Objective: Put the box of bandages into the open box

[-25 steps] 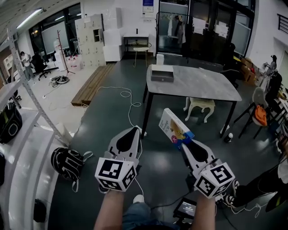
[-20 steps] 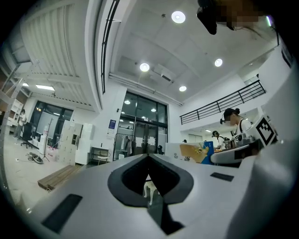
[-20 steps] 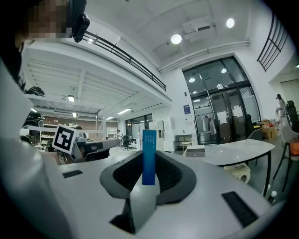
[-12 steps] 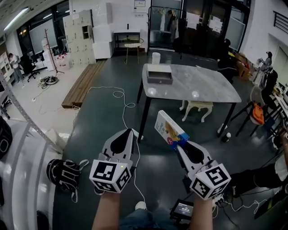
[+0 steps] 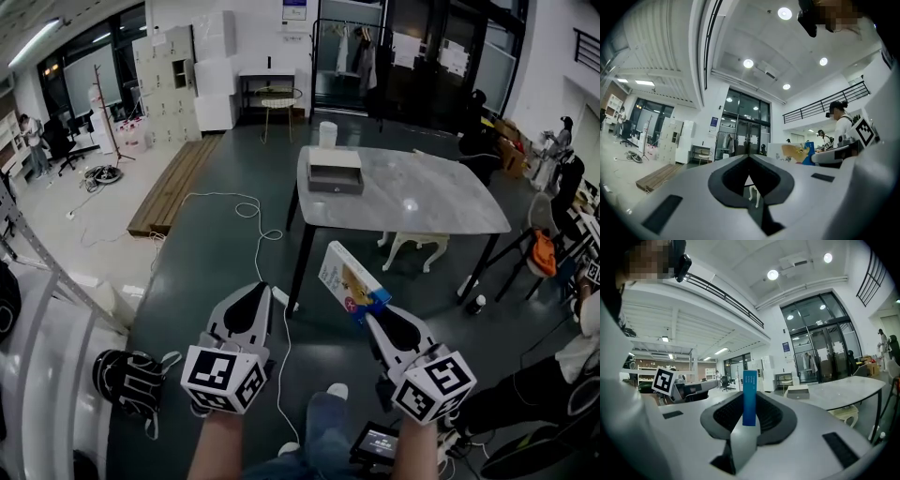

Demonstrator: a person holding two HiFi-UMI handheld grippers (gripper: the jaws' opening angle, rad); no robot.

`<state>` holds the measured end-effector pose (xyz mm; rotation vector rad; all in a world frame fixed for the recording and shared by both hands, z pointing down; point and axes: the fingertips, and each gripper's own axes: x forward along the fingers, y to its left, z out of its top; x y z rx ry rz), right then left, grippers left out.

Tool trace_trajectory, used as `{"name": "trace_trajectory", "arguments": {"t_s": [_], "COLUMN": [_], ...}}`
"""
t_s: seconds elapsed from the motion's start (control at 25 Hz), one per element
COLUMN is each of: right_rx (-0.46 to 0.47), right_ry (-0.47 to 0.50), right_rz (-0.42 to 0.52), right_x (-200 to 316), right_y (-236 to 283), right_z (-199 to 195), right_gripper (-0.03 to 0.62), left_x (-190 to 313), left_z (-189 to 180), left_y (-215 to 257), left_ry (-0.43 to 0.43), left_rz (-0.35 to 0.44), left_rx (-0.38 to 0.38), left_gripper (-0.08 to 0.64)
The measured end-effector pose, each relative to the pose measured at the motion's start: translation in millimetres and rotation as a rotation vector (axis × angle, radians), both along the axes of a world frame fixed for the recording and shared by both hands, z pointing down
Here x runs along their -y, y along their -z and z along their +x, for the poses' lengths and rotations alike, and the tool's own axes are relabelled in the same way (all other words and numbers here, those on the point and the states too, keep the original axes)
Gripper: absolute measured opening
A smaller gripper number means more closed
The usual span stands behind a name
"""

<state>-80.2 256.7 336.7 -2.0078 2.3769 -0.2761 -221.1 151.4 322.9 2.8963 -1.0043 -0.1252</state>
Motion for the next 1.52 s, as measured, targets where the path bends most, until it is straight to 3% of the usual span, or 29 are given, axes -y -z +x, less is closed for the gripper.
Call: {"name": "trace_trajectory", "arguments": {"t_s": [0.52, 1.0, 1.16, 1.36, 1.52], "right_rx": [-0.018, -0.045, -0.042, -0.026, -0.012], "right_ry": [0.067, 0.110, 0.091, 0.078, 0.076], "right_rz": [0.048, 0.072, 0.076, 0.058, 0.055], "right_x": [119.5, 192.1, 198.1, 219.7, 217.0], "right_y": [20.4, 34.7, 38.1, 75.9, 35.0], "right_z": [121.6, 205.3, 221.3, 224.9, 235.3], "right_gripper": [0.095, 0.095, 0.095, 0.095, 0.095], "left_x": [114.9, 181.3, 187.9, 214.4, 206.8], "left_z": [116.3, 210.0, 224.5, 221.5, 229.8], "left_y": [24.9, 32.9, 32.2, 71.4, 29.9], "left_ry": [0.067, 0.099, 0.102, 0.106, 0.079], "left_rz": [0.042, 0.064, 0.069, 0.043, 0.042], "left_rx": [-0.022, -0.014, -0.007, -0.014, -0.005], "left_gripper": [0.012, 0.012, 0.012, 0.011, 0.011]}}
